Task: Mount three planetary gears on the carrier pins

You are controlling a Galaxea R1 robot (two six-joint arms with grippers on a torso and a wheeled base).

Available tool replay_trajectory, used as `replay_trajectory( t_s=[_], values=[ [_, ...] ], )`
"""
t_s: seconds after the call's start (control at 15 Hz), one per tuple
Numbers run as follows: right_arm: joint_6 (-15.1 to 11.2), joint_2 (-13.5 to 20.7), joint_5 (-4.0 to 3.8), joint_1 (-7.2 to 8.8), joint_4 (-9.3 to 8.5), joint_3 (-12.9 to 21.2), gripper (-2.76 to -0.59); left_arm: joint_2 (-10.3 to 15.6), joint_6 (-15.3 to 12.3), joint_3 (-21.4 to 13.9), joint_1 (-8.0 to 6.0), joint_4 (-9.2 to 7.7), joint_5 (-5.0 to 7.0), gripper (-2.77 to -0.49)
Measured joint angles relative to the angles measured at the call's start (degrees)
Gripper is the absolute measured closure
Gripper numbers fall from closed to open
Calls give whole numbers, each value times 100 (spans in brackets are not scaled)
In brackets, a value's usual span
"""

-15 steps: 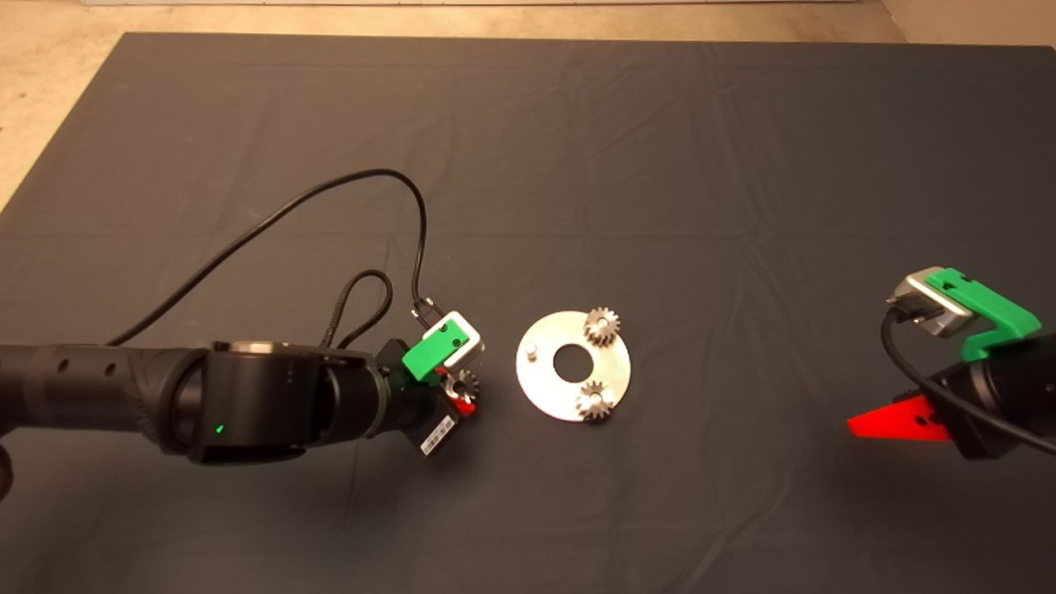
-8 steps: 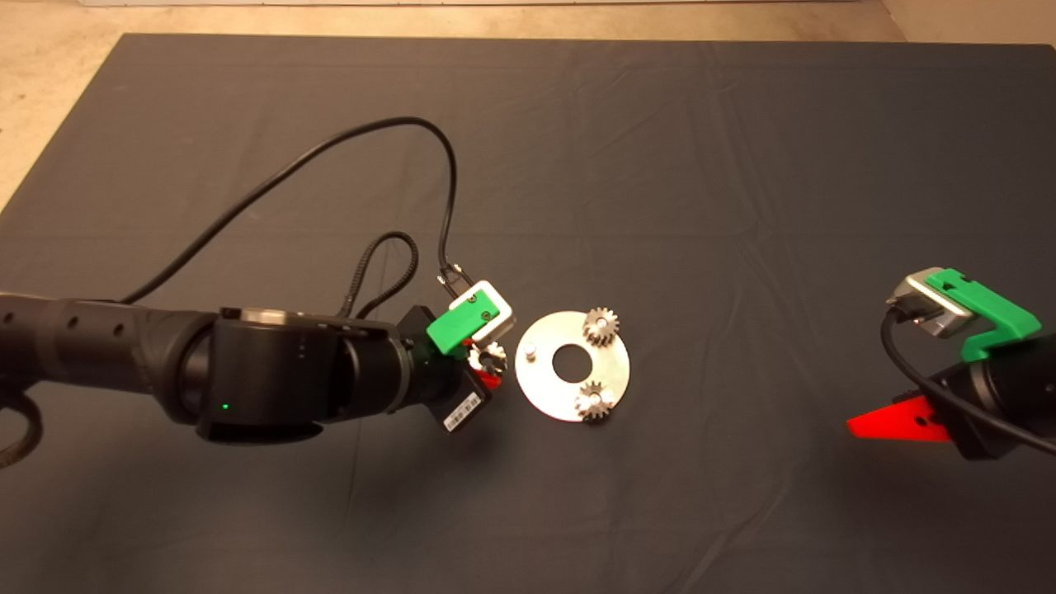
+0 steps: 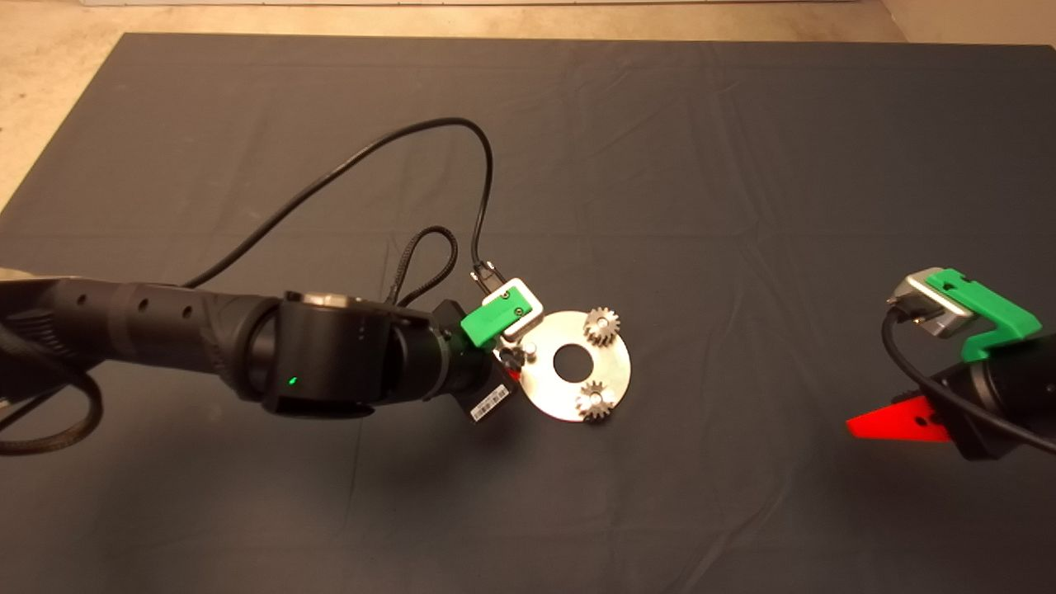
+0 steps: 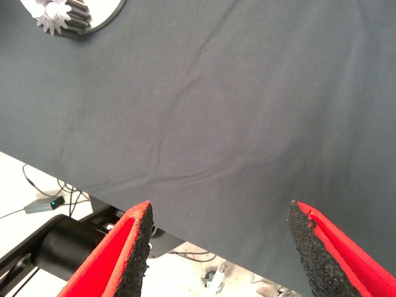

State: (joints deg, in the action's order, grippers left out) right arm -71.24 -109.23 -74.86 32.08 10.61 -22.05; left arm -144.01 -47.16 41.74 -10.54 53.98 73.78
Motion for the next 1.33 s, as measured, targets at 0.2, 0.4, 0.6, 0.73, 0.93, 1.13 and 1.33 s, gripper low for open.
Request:
replay_trajectory(
  t_s=[0.2, 0.4, 0.6, 0.73, 0.93, 1.13, 1.33],
  values=[
    [0, 2, -2, 0, 0, 0, -160, -95, 34, 79, 0, -38, -35, -57],
    [0, 2, 56, 0, -16, 0, -160, -123, 34, 119, 2, -45, -23, -57],
    [0, 5, 74, -1, -20, 0, -160, -178, 34, 205, 0, -45, -33, -57],
    [0, 2, 77, 0, -22, 0, -160, -241, 36, 232, 2, -46, -60, -57],
    [0, 2, 74, 0, -24, 0, -160, -252, 53, 312, 0, -47, -74, -55],
    [0, 2, 77, 0, -24, 0, -160, -252, 53, 376, 0, -48, -200, -55],
    [0, 2, 74, 0, -24, 0, -160, -254, 53, 406, 0, -46, -245, -55]
  ],
)
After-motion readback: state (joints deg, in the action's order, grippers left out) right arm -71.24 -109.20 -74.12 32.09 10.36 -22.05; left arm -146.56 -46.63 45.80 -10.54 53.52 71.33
